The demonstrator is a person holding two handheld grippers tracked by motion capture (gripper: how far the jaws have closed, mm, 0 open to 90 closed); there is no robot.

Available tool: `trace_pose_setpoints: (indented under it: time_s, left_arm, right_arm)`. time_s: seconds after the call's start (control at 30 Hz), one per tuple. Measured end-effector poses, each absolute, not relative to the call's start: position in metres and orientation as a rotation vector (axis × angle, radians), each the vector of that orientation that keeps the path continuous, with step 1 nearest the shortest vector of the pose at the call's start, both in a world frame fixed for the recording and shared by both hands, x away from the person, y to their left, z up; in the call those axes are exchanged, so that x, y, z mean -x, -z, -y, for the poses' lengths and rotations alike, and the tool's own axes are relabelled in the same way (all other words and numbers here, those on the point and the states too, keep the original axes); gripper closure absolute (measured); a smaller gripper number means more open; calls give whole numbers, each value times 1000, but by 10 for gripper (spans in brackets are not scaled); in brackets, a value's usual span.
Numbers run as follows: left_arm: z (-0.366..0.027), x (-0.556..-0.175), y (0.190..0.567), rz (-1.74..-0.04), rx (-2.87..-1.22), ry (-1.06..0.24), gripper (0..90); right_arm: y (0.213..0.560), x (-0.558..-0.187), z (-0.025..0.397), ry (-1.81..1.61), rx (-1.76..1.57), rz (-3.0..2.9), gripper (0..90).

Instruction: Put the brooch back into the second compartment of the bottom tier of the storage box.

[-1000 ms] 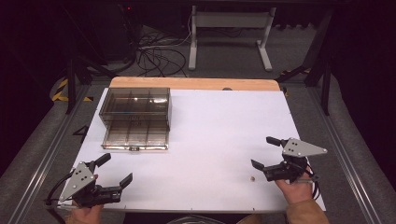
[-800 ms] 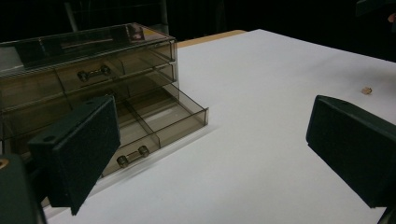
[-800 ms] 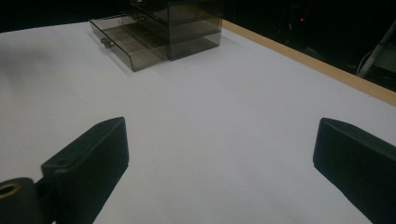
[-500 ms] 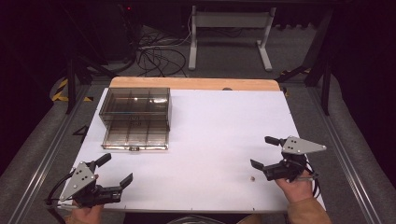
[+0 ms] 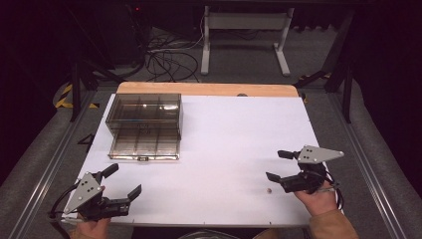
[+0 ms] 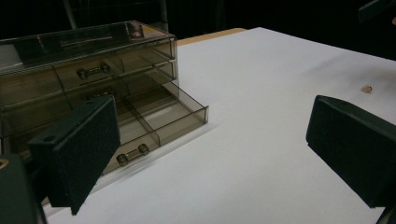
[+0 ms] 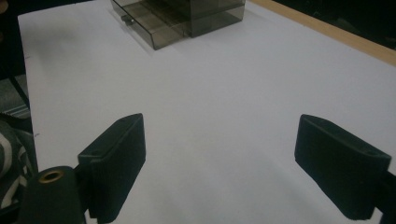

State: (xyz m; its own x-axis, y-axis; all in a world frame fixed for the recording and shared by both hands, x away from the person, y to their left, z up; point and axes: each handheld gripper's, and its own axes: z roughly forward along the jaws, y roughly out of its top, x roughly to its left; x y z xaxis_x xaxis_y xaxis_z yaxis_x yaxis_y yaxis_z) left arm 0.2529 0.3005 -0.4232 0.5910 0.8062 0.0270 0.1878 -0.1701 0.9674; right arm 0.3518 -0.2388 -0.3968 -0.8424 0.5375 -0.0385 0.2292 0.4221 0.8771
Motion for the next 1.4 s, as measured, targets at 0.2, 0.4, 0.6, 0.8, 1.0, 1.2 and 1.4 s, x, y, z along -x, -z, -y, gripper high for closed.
trace_pose_setpoints:
  time_s: [0.2,0.4,0.6,0.8,1.0,1.2,1.4]
  left_arm:
    - [-301,-253,423,-838,-1683,-686,38]
    - [-301,-253,423,-838,-1680,-685,38]
    - [-301,-253,423,-839,-1678,-685,38]
    - [-301,-253,423,-847,-1677,-693,38]
    - [-301,-252,423,-846,-1675,-693,38]
    - [-301,-252,423,-846,-1675,-691,38]
    - [-301,-252,423,-846,-1678,-690,38]
  right_arm:
    - [397,-353,236,-1289,-650,-2439,205]
    - [400,-353,231,-1206,-635,-2501,242]
    - [404,-354,226,-1125,-622,-2563,271]
    - [408,-356,222,-1048,-616,-2625,307]
    - [416,-358,213,-916,-597,-2710,346]
    - [419,-360,208,-818,-551,-2765,370]
    - [424,-360,205,-735,-552,-2804,414]
